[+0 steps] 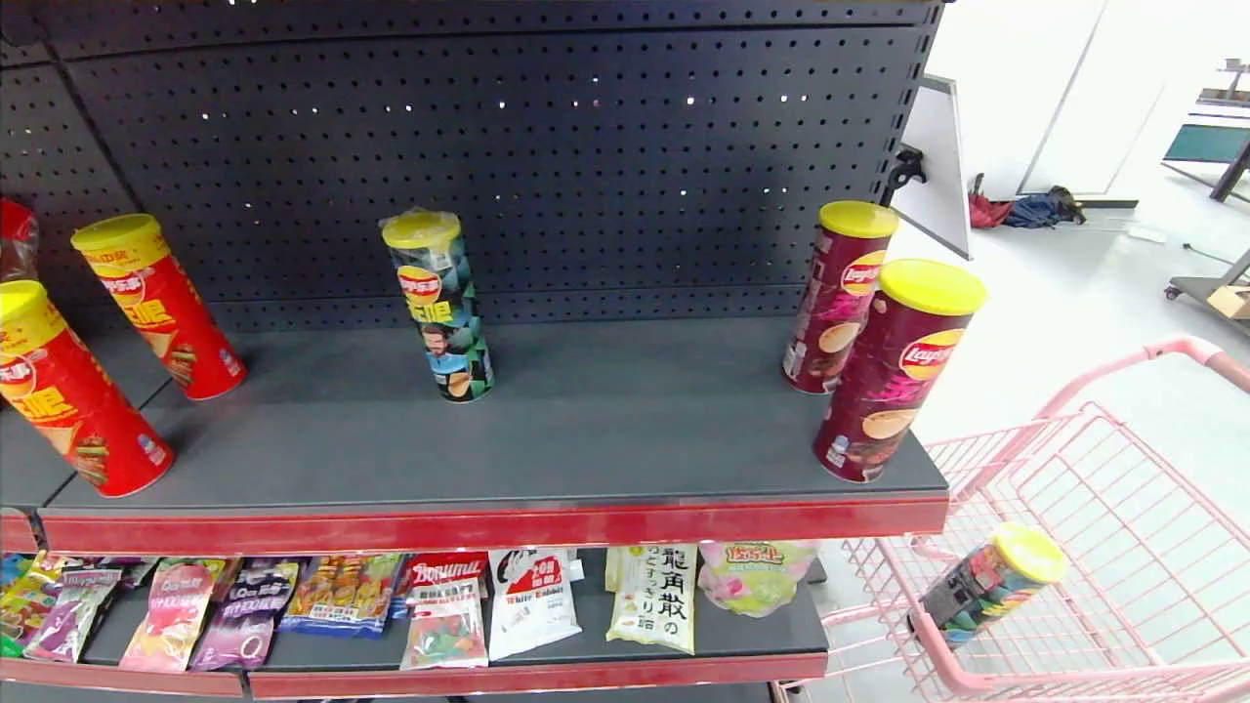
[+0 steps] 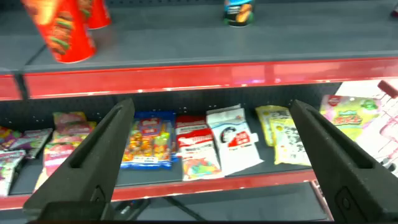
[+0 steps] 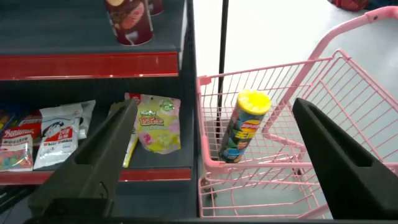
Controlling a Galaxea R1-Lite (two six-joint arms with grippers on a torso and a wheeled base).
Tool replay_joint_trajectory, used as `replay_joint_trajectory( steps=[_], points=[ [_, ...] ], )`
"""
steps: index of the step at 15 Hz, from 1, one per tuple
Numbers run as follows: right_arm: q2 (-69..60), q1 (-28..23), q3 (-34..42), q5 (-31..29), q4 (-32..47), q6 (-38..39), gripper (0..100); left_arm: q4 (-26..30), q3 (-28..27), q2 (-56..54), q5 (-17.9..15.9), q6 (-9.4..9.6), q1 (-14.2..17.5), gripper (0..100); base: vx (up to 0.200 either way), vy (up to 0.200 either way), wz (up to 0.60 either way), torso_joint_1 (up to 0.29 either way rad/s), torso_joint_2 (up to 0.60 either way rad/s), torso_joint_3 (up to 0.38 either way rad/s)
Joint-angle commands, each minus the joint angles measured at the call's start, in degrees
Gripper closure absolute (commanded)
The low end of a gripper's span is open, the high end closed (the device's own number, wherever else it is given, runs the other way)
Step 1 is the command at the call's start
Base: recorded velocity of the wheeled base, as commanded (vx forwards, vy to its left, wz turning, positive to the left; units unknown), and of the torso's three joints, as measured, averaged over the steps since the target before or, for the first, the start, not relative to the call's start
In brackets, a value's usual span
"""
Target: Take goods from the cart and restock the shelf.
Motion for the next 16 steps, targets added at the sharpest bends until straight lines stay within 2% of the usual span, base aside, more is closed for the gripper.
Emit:
replay_joint_trajectory(
  steps=[1,2,12,16],
  points=[
    [0.0,0.0,0.0,0.0,0.0,0.0,0,0.0,0.0,0.0,0.0,-0.01,0.0,0,0.0,0.0,0.0,0.0,0.0,0.0],
    [0.0,0.0,0.0,-0.1,0.0,-0.2,0,0.0,0.0,0.0,0.0,-0.01,0.0,0,0.0,0.0,0.0,0.0,0.0,0.0],
    [0.0,0.0,0.0,-0.1,0.0,0.1,0,0.0,0.0,0.0,0.0,-0.01,0.0,0,0.0,0.0,-0.6,0.001,0.0,0.002],
    [0.0,0.0,0.0,-0.1,0.0,-0.1,0,0.0,0.0,0.0,0.0,-0.1,0.0,0,0.0,0.0,0.0,0.0,0.0,0.0]
  ],
)
